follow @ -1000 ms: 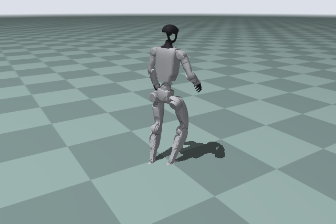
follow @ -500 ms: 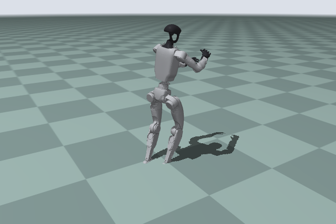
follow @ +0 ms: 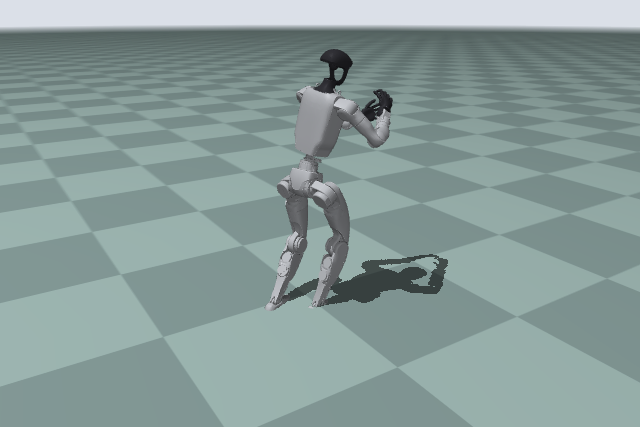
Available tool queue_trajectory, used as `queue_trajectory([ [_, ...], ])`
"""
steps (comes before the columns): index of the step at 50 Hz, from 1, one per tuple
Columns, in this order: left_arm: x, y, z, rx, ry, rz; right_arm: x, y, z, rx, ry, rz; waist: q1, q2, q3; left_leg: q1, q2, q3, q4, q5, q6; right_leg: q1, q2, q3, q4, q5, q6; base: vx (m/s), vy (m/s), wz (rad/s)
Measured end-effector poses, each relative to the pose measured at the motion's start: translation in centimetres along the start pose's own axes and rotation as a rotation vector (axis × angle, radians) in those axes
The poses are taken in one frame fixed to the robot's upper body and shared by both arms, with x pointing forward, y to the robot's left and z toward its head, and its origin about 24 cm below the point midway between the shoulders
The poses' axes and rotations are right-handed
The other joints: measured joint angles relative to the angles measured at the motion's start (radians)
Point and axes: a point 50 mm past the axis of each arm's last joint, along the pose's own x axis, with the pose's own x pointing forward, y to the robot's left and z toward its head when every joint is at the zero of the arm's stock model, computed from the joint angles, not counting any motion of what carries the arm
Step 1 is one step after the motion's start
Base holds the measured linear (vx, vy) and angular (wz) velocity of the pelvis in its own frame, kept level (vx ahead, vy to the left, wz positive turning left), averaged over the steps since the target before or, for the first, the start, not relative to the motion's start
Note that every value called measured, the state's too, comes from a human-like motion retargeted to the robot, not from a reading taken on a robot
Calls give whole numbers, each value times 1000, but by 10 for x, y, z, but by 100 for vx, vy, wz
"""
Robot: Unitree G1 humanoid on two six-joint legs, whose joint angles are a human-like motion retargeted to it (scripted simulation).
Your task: Sport exercise
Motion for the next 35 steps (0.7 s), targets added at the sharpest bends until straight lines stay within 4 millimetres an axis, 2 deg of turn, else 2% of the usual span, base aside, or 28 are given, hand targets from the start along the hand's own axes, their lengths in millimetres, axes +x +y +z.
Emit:
queue_trajectory([
  [3,-48,26,-48,-7,226,44,-52,26,-40,62,253,135,7,-12,-8,39,-15,-8,-52,-3,-1,20,-8,-7,-8,-3,-5,0,2,6],
  [5,-78,43,-71,4,355,85,-85,39,-62,72,412,223,13,-16,1,39,-17,-15,-45,-14,-4,12,-13,-10,18,-9,-9,0,2,9],
  [7,-117,61,-93,5,499,119,-127,51,-80,78,583,321,22,-28,-18,73,-38,-25,-113,1,-2,26,-22,-10,0,-6,-13,1,4,21],
  [8,-131,69,-100,13,550,147,-144,55,-87,74,651,359,25,-32,-8,66,-36,-26,-92,-5,-6,17,-26,-9,24,-9,-14,0,0,0],
  [10,-168,86,-112,16,673,187,-185,63,-99,61,803,454,35,-40,-31,103,-58,-39,-173,12,-1,31,-32,-10,0,-6,-16,3,4,20],
  [13,-213,105,-122,34,817,251,-237,72,-109,42,992,561,48,-49,-34,121,-71,-49,-201,18,1,32,-41,-11,13,-7,-18,0,0,0],
  [16,-250,119,-126,51,936,307,-282,78,-111,40,1154,640,57,-57,-23,114,-75,-49,-168,3,-4,19,-55,-9,60,-14,-18,-5,1,5],
  [19,-284,131,-127,79,1048,335,-323,88,-109,49,1294,704,66,-64,-38,152,-91,-60,-249,19,2,31,-58,-12,36,-8,-18,0,0,0],
  [22,-309,138,-127,109,1142,355,-352,97,-103,70,1400,747,68,-74,-28,148,-98,-56,-222,0,1,21,-71,-9,76,-17,-16,-7,1,3],
  [26,-336,143,-128,163,1265,349,-378,114,-94,108,1491,793,63,-92,-21,166,-115,-53,-246,-1,5,18,-88,-2,99,-17,-13,-9,2,3],
  [28,-344,147,-129,205,1320,334,-382,125,-93,128,1514,807,59,-102,-27,191,-131,-60,-314,14,16,19,-90,-1,80,-11,-12,-5,5,7],
  [31,-361,144,-132,235,1405,310,-389,137,-88,155,1539,831,48,-120,-13,185,-140,-44,-282,7,13,6,-109,13,123,-7,-6,-13,3,3],
  [35,-375,142,-136,300,1501,261,-386,152,-88,172,1538,838,30,-142,-7,200,-161,-33,-331,31,17,-12,-123,29,139,13,4,-10,5,3],
])
